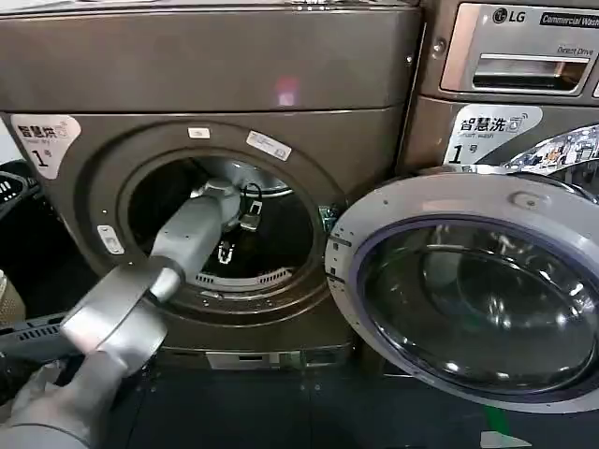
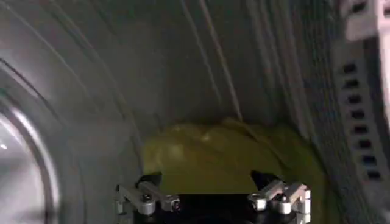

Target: Grasp the clothes from the dryer.

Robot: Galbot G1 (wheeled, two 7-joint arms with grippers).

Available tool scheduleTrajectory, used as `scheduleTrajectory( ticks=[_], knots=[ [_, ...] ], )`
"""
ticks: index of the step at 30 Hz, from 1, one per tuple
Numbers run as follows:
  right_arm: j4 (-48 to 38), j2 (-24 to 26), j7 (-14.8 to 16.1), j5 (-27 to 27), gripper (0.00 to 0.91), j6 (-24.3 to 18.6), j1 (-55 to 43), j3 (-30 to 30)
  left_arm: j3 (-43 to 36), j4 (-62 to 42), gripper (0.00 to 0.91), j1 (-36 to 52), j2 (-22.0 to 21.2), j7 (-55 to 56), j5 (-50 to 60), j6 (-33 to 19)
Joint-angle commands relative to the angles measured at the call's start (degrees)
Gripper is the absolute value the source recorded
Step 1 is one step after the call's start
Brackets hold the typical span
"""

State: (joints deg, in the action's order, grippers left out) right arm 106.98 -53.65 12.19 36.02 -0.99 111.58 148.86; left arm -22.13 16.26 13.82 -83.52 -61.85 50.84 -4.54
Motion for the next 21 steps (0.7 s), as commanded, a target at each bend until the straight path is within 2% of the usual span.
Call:
scheduleTrajectory(
  ticks=[1,21],
  knots=[
    [0.0,-0.1,0.1,-0.3,0.907,-0.1,-0.4,-0.6,-2.4,-1.7,0.907,0.2,-0.1,-0.8,3.9,-0.6],
    [0.0,0.2,0.3,-1.7,0.907,-0.7,-1.9,-2.4,-4.2,-3.7,0.907,-1.2,-0.3,-0.8,3.3,-0.3]
  ],
)
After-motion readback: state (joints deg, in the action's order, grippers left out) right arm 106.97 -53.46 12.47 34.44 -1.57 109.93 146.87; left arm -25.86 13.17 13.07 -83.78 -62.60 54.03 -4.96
